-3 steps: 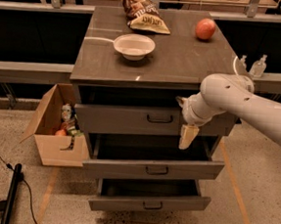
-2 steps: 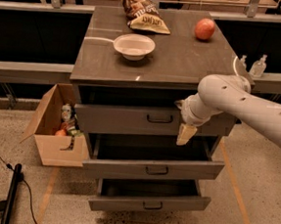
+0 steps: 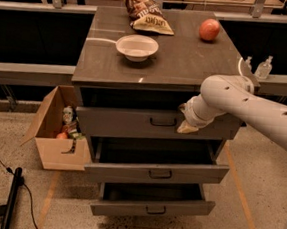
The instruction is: Open top drawer
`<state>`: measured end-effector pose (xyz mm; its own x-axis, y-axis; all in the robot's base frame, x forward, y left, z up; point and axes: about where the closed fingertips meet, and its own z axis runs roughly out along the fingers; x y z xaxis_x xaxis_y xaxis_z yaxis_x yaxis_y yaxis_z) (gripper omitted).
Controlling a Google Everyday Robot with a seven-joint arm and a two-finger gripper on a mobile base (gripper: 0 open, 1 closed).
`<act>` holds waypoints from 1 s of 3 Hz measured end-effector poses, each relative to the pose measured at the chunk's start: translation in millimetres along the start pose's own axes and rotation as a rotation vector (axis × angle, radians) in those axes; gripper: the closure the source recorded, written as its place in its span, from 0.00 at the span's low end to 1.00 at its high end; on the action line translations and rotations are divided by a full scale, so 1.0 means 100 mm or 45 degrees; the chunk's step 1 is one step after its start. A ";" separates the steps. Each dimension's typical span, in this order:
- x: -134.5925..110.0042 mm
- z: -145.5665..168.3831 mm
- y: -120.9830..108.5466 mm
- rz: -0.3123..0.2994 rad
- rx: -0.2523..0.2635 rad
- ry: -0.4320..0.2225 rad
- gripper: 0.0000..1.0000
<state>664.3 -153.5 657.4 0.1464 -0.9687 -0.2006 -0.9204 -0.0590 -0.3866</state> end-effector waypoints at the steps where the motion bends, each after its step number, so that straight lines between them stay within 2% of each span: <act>1: -0.01 -0.03 -0.01 0.000 0.000 0.000 0.67; 2: -0.01 -0.05 -0.02 0.000 0.000 0.000 0.44; 3: -0.07 -0.28 0.04 0.016 -0.043 -0.014 0.21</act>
Offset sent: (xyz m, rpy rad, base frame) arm -0.0654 -0.0040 0.1216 0.0261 0.1168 -0.0175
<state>649.3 -153.5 682.5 0.1385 -0.9668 -0.2149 -0.9339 -0.0553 -0.3531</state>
